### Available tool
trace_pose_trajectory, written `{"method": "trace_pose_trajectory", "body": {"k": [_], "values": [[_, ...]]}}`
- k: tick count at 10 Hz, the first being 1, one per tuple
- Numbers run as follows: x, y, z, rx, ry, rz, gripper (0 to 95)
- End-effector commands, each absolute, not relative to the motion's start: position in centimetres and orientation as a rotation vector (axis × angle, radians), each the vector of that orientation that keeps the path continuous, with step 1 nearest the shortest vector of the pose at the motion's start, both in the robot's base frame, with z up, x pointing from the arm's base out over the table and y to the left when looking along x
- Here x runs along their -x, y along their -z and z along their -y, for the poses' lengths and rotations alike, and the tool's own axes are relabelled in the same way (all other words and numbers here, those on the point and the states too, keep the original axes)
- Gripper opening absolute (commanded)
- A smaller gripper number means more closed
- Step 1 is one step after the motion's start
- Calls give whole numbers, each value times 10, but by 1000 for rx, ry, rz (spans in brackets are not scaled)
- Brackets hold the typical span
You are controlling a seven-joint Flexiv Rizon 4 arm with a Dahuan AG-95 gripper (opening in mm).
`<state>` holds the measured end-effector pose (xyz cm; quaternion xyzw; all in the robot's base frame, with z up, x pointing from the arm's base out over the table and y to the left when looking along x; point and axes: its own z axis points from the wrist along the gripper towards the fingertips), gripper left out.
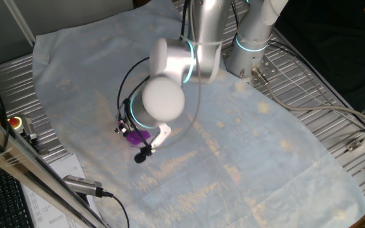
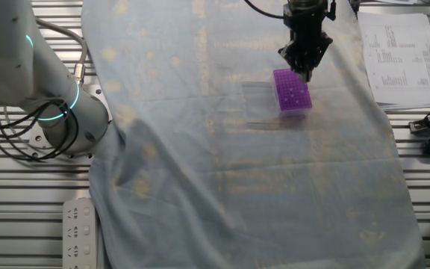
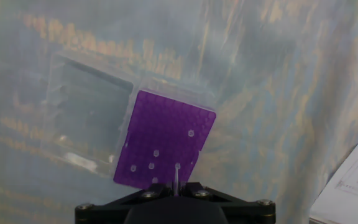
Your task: Insert a small pipette tip into the holder for small pipette tips
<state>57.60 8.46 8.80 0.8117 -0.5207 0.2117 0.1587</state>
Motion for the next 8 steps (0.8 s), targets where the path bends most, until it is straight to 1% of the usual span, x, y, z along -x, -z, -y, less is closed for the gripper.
{"method": "trace_pose_trajectory", "body": {"k": [1, 8], "values": [[-566, -82, -79, -2285, -638, 1529, 0], [-556, -79, -86, -2243, -647, 1457, 0]]}}
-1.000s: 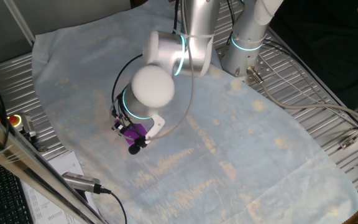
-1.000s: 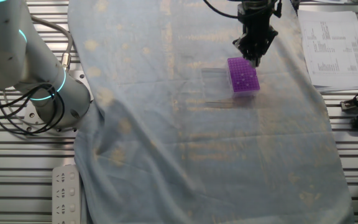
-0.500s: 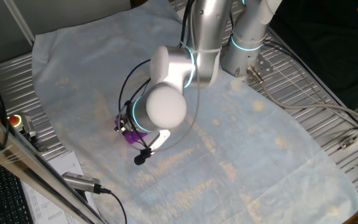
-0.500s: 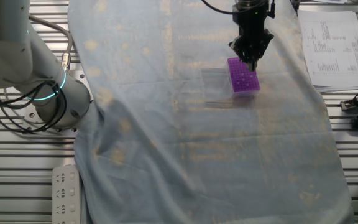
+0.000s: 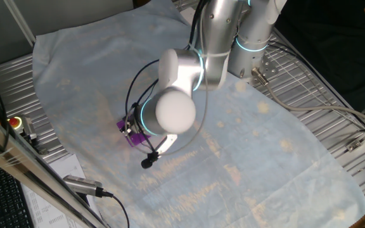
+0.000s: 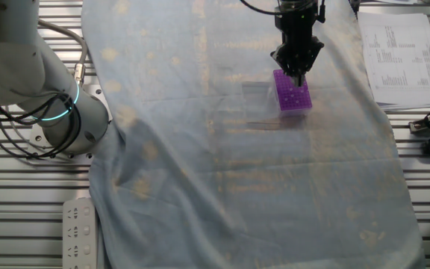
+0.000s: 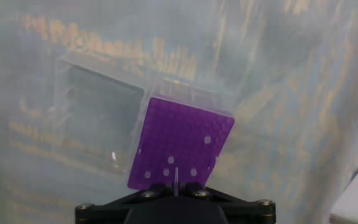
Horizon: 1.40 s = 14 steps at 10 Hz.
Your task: Insert a small pipette tip into the holder for small pipette tips
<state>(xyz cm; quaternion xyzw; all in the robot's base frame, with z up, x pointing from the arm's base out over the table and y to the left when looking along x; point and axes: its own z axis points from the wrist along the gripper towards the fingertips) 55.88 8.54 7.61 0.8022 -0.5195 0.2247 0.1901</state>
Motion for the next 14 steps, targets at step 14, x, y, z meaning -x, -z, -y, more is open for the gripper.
{"method": "trace_pose_trajectory", "body": {"k": [14], "values": [[-554, -69, -97, -2003, -819, 1435, 0]]}}
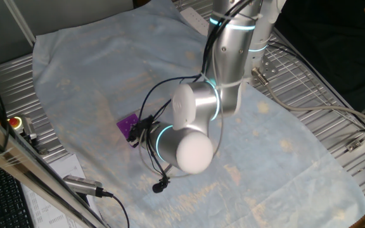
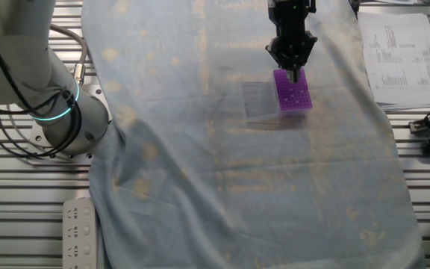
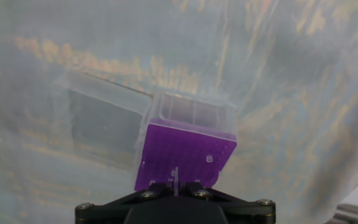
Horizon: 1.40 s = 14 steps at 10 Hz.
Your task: Insert a small pipette tip into the holder for small pipette tips
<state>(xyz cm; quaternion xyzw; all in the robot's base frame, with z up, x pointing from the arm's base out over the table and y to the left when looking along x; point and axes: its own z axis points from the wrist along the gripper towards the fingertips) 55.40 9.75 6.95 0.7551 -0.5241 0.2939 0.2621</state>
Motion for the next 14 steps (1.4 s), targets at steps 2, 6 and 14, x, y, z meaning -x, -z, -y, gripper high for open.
{"method": "trace_pose_trajectory", "body": {"k": [2, 6, 14], "values": [[-555, -69, -97, -1960, -840, 1468, 0], [-555, -68, -96, -1923, -856, 1485, 0], [-555, -62, -94, -1883, -884, 1499, 0]]}}
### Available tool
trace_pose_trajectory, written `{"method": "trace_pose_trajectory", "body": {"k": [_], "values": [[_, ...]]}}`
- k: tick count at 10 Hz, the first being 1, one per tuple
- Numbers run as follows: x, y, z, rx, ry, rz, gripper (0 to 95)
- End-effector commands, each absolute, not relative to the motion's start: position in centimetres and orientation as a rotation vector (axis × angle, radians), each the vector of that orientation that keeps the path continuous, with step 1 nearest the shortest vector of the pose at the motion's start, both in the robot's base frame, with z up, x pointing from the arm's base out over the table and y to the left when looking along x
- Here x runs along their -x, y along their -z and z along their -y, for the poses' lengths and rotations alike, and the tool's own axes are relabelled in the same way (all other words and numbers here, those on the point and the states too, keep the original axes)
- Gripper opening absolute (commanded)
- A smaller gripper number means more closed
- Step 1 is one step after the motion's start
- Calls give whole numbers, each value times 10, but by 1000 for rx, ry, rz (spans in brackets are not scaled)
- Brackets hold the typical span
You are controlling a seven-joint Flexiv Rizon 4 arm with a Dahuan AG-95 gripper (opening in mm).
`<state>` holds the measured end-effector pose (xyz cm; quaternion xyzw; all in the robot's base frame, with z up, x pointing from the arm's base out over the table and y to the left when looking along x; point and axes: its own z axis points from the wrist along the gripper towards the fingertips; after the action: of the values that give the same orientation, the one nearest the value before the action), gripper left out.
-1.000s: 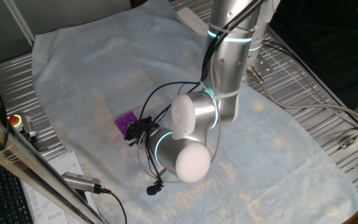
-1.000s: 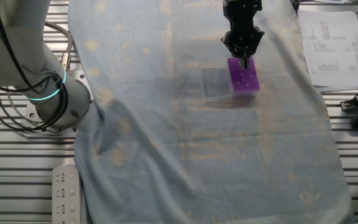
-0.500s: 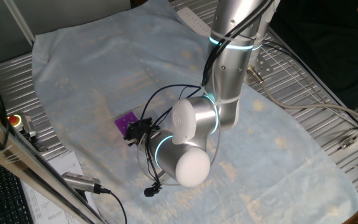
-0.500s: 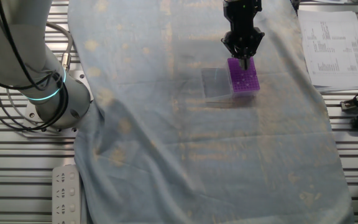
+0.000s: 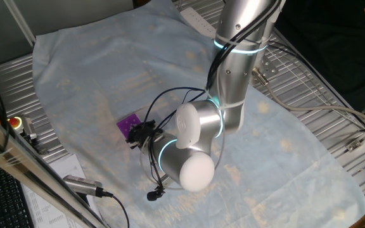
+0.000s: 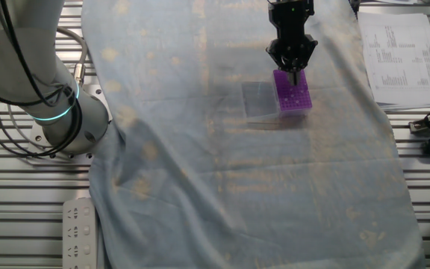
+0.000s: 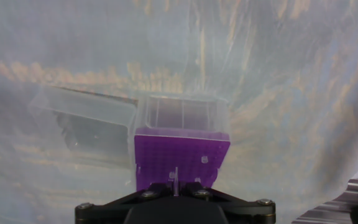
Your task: Insert a small pipette tip into the holder for small pipette tips
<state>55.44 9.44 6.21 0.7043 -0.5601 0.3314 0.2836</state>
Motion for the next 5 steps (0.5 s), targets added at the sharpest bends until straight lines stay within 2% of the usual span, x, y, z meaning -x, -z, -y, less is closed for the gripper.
{"method": "trace_pose_trajectory", "body": {"k": [1, 5], "values": [[-554, -61, -94, -1879, -885, 1502, 0], [-550, -59, -93, -1874, -875, 1512, 0]]}}
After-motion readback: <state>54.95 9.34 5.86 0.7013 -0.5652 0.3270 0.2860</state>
